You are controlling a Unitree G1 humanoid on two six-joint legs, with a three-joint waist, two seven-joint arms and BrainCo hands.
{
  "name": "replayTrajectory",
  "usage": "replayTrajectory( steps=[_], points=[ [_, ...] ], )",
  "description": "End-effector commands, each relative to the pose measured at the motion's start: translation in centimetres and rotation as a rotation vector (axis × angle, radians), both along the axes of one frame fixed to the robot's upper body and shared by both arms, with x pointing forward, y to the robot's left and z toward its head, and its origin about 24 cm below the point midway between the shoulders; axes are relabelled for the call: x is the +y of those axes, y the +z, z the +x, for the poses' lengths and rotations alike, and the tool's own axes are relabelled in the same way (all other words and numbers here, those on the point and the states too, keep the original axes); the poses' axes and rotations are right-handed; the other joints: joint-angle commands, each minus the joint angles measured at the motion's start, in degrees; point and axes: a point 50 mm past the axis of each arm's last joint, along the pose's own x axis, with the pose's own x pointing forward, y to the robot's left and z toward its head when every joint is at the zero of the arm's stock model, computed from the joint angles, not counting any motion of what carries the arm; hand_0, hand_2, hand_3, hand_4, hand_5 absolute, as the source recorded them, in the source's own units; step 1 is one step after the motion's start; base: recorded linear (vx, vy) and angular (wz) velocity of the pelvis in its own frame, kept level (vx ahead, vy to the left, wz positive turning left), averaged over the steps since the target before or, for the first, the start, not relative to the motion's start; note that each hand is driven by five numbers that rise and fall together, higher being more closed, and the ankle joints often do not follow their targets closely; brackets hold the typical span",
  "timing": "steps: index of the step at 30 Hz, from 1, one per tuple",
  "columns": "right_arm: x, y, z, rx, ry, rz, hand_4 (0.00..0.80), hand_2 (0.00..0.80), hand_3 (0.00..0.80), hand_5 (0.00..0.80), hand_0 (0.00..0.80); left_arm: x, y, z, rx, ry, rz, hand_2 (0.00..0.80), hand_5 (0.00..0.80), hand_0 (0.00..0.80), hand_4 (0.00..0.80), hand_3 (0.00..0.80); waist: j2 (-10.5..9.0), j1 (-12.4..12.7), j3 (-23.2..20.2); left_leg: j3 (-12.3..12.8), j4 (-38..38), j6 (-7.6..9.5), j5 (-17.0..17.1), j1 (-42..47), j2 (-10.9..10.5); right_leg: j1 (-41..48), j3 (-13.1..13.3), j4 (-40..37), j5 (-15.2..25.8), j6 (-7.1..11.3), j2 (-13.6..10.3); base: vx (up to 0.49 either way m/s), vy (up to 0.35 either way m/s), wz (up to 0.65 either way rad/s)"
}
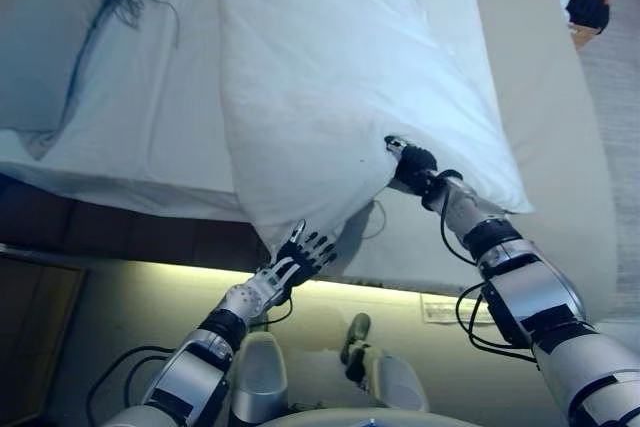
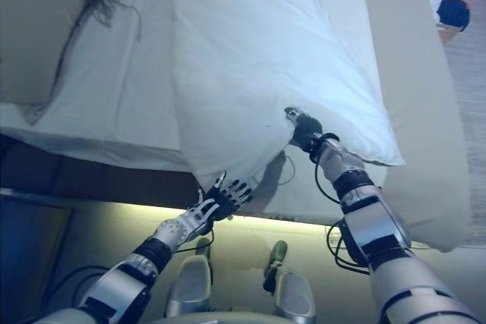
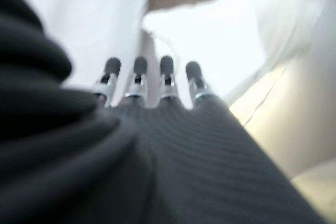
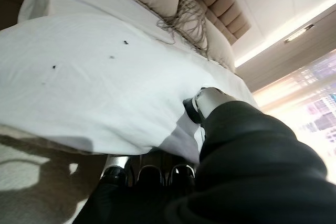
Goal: Make the bed neatly
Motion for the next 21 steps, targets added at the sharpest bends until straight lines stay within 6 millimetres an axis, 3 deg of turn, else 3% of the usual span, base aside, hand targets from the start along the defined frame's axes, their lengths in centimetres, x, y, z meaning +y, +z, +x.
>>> replayTrajectory(
  steps=[1,11,21],
  points=[
    [2.7,6.5,1.5,-0.254,0.060,0.121,0.800,0.800,0.800,0.800,0.800,-3.4,1.6,0.8,0.060,-0.036,-0.126,0.000,0.000,0.000,0.000,0.000,-2.04,-0.39,0.38,0.61,-3.82,1.01,5.41,-1.35,1.13,3.54,0.46,-0.22,-1.15,4.09,-2.64,0.015,-0.110,-0.03],
    [6.2,6.1,1.0,-0.256,0.123,0.151,0.800,0.800,0.800,0.800,0.800,-9.8,5.0,0.5,0.135,-0.149,-0.344,0.000,0.000,0.000,0.000,0.000,-2.84,-1.85,0.94,1.18,-2.85,0.45,4.98,-1.62,1.77,3.84,1.33,-1.00,-0.91,3.77,-1.92,0.001,-0.075,-0.03],
    [8.3,7.0,0.5,-0.296,0.185,0.172,0.800,0.800,0.800,0.800,0.800,-12.0,9.6,2.4,-0.128,-0.059,-0.581,0.000,0.000,0.000,0.000,0.000,-3.02,-3.88,2.00,1.43,-2.21,-0.29,5.18,-2.28,2.31,2.56,2.56,-0.02,-1.50,3.19,-1.11,-0.026,-0.048,-0.08]
  ],
)
